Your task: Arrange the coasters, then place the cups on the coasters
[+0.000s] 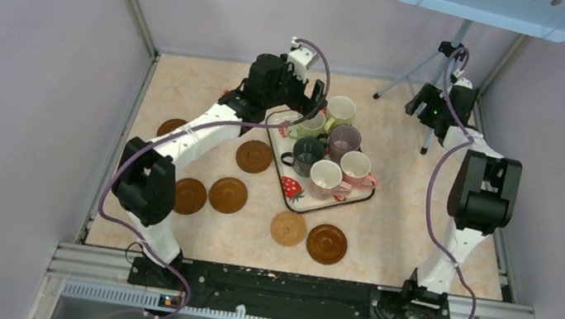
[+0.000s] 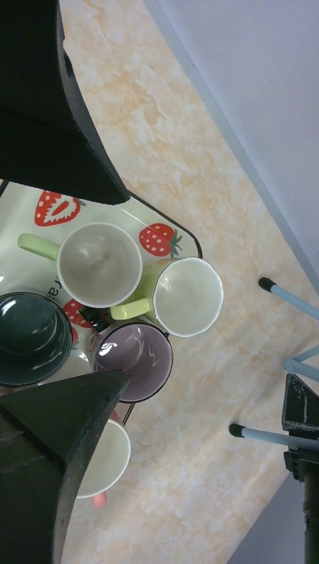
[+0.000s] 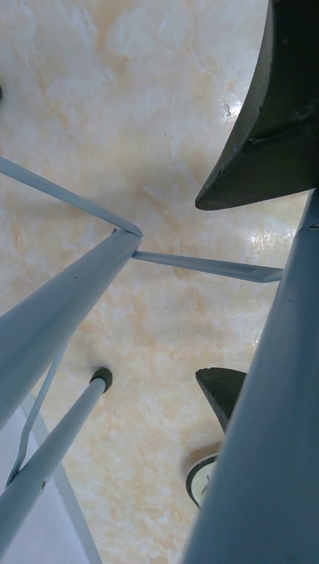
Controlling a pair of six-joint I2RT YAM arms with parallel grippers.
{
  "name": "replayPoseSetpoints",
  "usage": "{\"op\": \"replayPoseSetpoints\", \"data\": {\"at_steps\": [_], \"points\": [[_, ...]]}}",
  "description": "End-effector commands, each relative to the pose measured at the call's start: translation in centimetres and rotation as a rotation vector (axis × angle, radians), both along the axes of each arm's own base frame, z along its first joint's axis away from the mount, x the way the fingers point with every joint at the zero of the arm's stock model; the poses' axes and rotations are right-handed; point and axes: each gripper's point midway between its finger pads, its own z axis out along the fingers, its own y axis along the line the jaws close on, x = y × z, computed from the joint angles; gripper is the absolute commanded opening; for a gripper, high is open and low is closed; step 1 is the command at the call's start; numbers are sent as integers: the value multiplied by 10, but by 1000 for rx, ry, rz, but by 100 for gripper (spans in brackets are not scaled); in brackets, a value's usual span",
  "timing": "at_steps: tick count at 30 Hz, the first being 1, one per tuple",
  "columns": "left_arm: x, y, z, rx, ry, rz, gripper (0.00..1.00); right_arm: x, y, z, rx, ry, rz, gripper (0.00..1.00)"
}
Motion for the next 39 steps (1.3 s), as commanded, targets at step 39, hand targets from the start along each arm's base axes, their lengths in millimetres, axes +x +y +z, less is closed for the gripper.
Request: {"op": "replayPoseSetpoints", "data": {"at_steps": [39], "points": [[-18,146,19,117,200,158,99,-152,7,104,-138,99,373,89]]}}
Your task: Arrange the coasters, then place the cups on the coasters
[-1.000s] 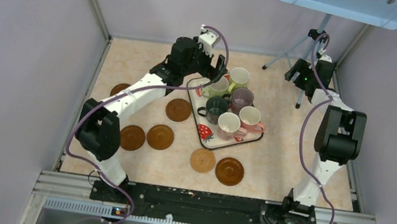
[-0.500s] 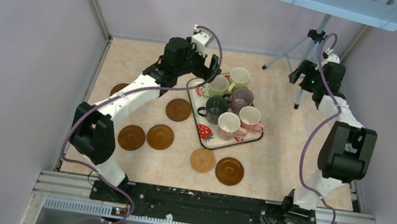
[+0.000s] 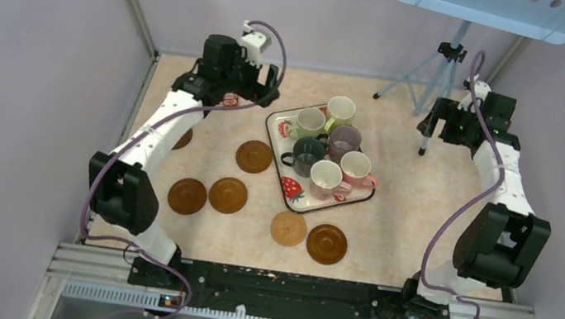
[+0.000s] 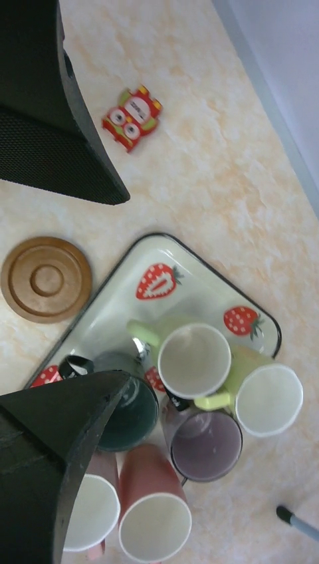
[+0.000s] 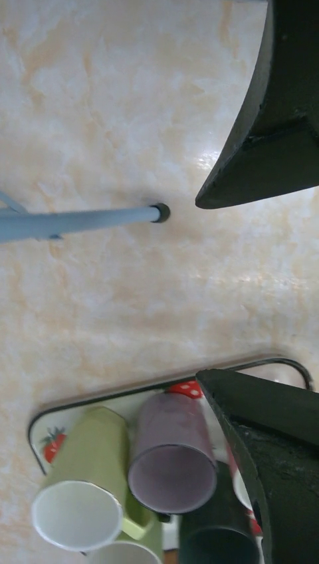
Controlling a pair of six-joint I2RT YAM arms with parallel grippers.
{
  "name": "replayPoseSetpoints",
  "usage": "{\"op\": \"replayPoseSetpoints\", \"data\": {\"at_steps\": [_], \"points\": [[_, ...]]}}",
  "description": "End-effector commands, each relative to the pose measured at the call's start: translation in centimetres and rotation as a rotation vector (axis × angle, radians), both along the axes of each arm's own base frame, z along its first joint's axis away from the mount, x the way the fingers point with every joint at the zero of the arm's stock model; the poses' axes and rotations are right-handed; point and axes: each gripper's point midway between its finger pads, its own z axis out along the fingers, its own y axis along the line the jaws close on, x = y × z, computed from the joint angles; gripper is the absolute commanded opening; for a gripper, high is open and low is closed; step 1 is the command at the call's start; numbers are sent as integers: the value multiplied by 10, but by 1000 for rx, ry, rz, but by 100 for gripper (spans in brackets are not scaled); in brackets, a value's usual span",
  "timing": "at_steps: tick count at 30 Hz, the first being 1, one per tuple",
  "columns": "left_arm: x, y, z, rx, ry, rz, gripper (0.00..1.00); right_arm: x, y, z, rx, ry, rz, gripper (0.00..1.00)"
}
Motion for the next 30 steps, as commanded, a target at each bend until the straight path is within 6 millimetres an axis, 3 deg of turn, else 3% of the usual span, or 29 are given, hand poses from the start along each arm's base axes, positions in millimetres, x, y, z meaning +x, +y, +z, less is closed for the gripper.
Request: {"op": "replayPoseSetpoints", "data": {"at_steps": [1,5,8,12,14,17,23,30], "points": [[-12,47,13,16,78,47,99,-41,22,30,-24,52,179,89],[-17,80,-1,28,154,92,99,-73,33,20,-34,155,255,89],[-22,91,-14,23,200,81,99,-92,43,6,-64,226,286,89],[-28,88,-40,24,299,30,99,-111,60,-27,-110,316,334,90],[-33,81,-50,10,340,-27,99,-115,73,-37,-75,337,393,86],[-34,72,-65,-37,393,-46,99,-100,81,-48,-54,354,399,77],[-24,61,-79,-108,375,-55,95,-45,92,-52,-56,285,372,67],[-2,62,-98,-73,370,-52,89,-7,139,-87,-19,327,475,54]]}}
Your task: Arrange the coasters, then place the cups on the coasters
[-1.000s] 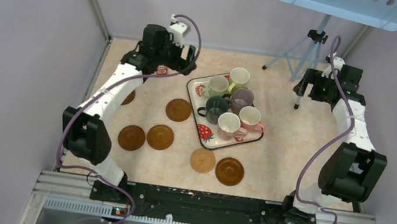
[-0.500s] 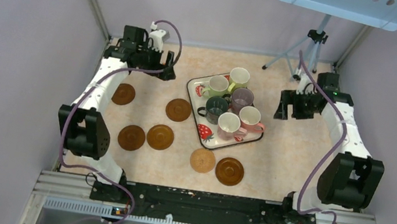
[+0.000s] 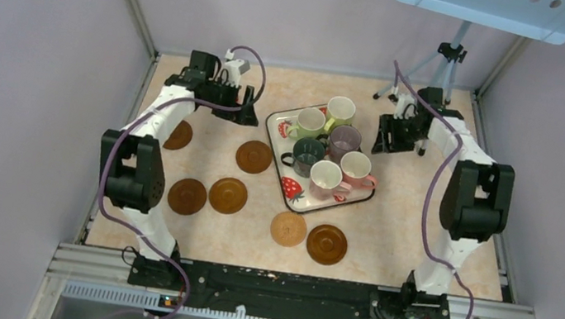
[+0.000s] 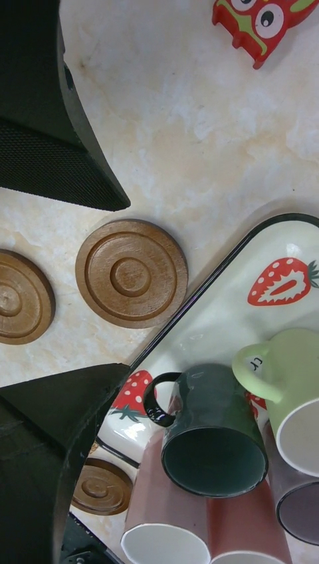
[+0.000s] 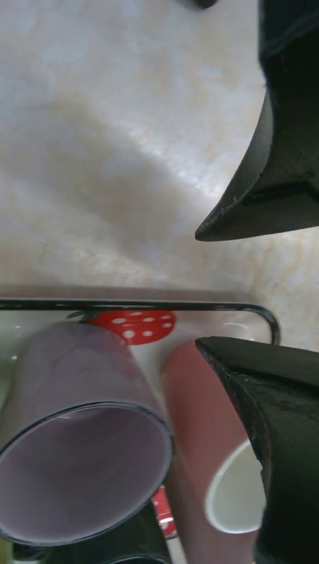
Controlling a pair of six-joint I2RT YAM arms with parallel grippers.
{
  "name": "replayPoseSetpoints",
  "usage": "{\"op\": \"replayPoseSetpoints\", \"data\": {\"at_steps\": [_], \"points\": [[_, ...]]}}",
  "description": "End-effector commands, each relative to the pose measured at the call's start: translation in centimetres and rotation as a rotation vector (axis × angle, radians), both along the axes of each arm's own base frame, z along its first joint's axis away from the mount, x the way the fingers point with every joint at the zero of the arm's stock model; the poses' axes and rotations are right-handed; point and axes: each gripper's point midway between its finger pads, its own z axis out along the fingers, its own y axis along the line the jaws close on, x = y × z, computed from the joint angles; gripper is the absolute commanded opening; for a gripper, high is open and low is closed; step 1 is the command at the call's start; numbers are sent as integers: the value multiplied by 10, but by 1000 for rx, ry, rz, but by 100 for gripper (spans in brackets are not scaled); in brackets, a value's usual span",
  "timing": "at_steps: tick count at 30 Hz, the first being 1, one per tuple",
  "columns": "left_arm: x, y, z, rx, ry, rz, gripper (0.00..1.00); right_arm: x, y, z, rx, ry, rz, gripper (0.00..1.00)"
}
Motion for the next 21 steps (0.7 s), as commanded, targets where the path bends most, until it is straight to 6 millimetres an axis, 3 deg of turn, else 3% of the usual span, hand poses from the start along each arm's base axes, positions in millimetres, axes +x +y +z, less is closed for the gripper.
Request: {"op": "replayPoseSetpoints", "data": {"at_steps": [1,10,14,21], "points": [[22,-7,3,-16,-64,-27,89,35,33,-1,40,-57,55,53],[24,-15,-26,-25,-52,-87,88,54,58,-30,11,-29,86,49],[28,-19,-33,-48,-45,-94,87,51,71,-45,12,-12,116,47],[37,-28,-49,-103,2,-68,82,42,73,-62,20,22,121,39]]}}
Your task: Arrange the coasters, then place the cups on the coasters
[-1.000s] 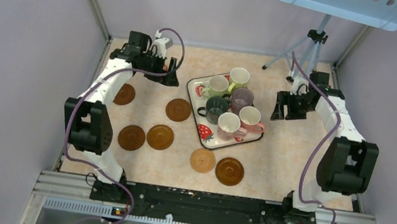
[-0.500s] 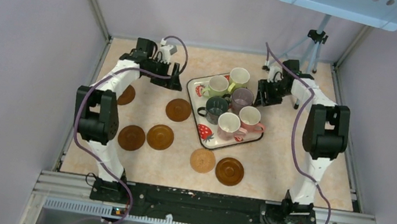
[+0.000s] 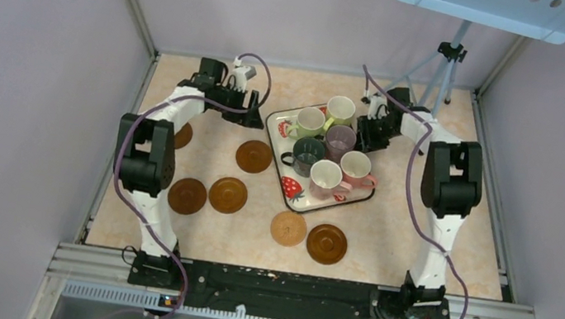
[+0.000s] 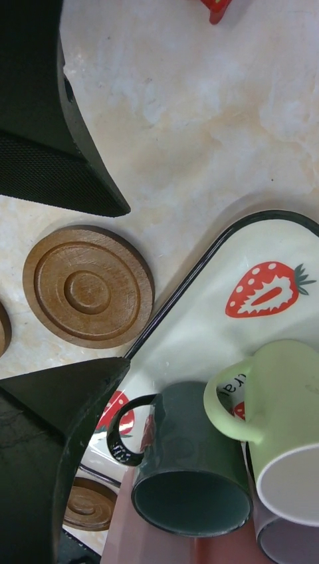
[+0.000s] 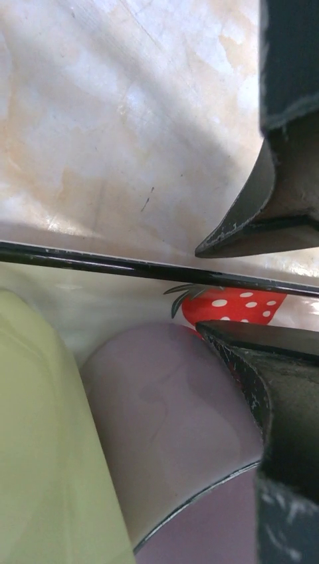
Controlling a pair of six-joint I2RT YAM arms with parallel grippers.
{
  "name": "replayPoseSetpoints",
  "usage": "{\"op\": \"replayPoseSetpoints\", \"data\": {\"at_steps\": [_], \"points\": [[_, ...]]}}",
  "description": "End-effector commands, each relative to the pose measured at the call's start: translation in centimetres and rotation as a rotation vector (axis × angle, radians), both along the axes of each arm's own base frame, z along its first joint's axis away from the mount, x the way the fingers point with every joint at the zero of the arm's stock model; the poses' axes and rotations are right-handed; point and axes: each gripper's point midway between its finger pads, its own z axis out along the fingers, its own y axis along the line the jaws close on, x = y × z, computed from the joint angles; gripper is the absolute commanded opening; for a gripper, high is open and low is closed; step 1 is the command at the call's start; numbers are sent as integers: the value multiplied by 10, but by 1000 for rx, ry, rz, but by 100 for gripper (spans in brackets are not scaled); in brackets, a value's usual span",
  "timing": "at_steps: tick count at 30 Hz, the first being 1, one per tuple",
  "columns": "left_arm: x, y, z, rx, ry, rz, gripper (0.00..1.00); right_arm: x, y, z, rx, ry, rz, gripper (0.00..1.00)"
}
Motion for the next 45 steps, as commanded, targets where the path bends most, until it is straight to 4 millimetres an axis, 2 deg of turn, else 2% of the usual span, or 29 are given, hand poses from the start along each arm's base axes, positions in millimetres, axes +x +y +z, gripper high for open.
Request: {"op": "replayPoseSetpoints", "data": {"at_steps": [1,3,7,15,21,28,32,37,45], "points": [[12,-14,-5,-59,-1,1,81,2,9,-1,14,-24,15,36],[14,-19,-12,-69,10,8,80,-2,9,-2,18,-23,19,27],[17,-34,-27,-106,55,21,77,-14,4,-7,8,-2,0,0],[20,-69,-54,-68,69,-24,67,-24,-27,-13,9,21,-122,0],[16,-104,-56,-84,67,-105,59,-33,-44,-14,2,26,-148,0],[13,-141,-62,-118,83,-158,47,-40,-82,-18,-38,41,-227,0],[12,-159,-65,-132,79,-177,41,-45,-88,-19,-70,37,-229,0],[24,-172,-66,-134,53,-187,36,-52,-107,-20,-96,36,-279,0],[26,-182,-64,-147,49,-205,33,-58,-114,-15,-107,33,-298,0]]}}
